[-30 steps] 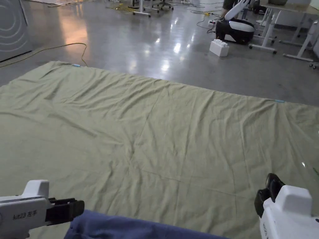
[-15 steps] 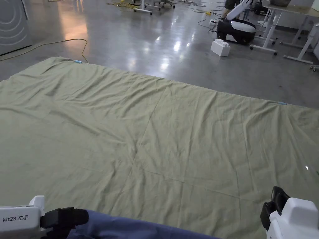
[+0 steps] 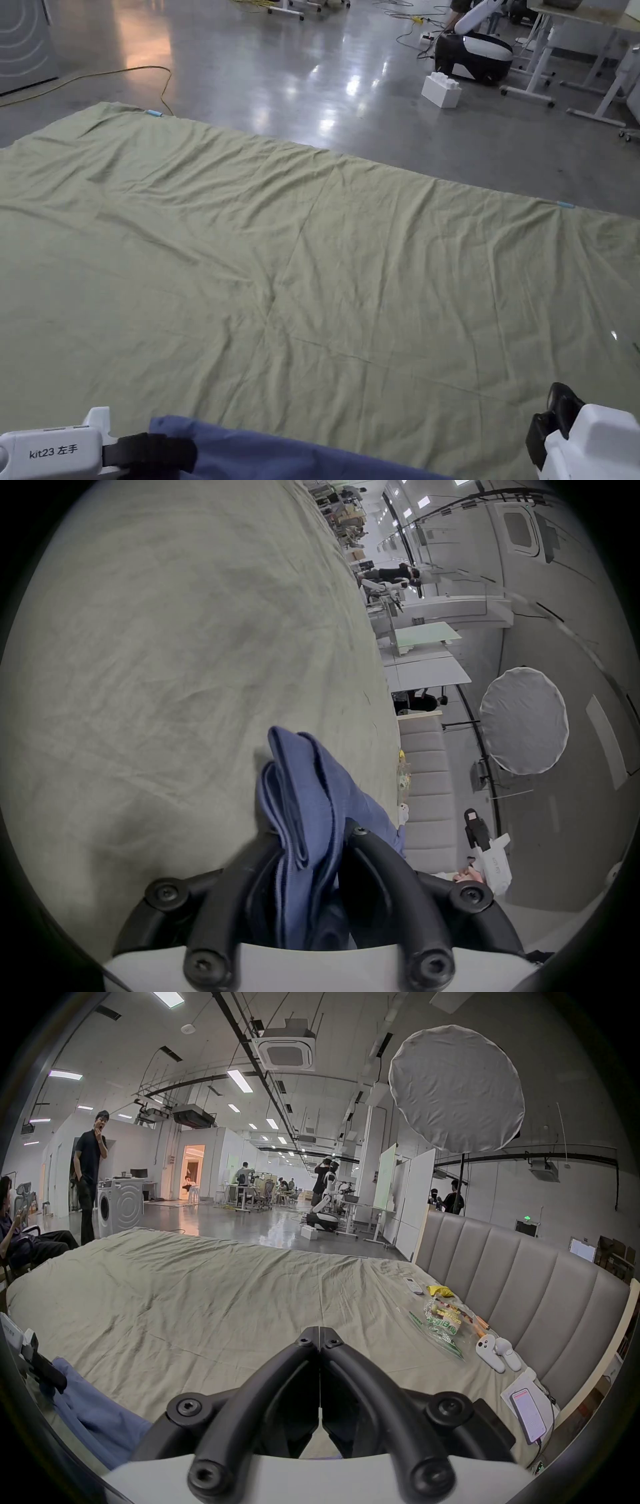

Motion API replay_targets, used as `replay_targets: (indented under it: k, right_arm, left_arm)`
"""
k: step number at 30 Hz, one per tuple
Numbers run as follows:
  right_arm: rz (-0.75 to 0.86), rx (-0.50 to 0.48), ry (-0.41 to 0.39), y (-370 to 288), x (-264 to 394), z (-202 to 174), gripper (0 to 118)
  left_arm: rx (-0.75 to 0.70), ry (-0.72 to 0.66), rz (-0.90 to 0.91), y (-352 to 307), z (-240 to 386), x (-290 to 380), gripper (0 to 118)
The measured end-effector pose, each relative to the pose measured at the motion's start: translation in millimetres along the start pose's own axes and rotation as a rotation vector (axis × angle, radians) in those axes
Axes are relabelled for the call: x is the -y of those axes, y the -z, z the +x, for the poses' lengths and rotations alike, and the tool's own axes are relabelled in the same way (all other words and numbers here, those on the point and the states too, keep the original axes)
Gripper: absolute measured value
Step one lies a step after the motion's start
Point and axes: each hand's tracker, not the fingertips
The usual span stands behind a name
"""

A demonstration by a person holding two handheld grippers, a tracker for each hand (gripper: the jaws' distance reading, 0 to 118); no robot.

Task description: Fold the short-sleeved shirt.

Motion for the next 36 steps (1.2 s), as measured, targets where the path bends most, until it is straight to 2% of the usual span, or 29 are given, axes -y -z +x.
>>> replay_targets:
  k: [3,5,11,18,22,25,29,32,36]
  right_arm:
    - [-0.001,-0.004,0.007,-1,1,-1,1]
    - [-0.004,-0.005,0.006,-1,1,-1,1]
    - [-0.015,-0.005,0.02,1,6,1,1]
    - [-0.013,-0.013,0.024,4,6,5,1]
    - [-0.003,-0.016,0.025,6,4,8,1]
    - [0.0,-0.02,0.027,8,2,8,1]
    - [0.007,-0.03,0.031,9,2,6,1]
    - [0.01,-0.043,0.042,11,3,5,1]
    - [0.002,-0.067,0.046,15,2,3,1]
  left_arm:
    - [-0.013,0.019,-0.046,4,6,0,21]
    - [-0.068,0.059,-0.076,4,3,-8,14]
    - [-0.091,0.086,-0.043,-6,25,-10,8]
    - [-0.115,0.183,-0.029,-23,58,-10,7]
    - [-0.15,0.193,0.004,-44,78,-20,7]
    - [-0.213,0.199,0.025,-66,91,-28,7]
    - [-0.387,0.256,0.043,-86,109,-30,7]
    - [-0.432,0.287,0.052,-86,119,-24,7]
    - [-0.386,0.245,0.051,-73,135,-10,7]
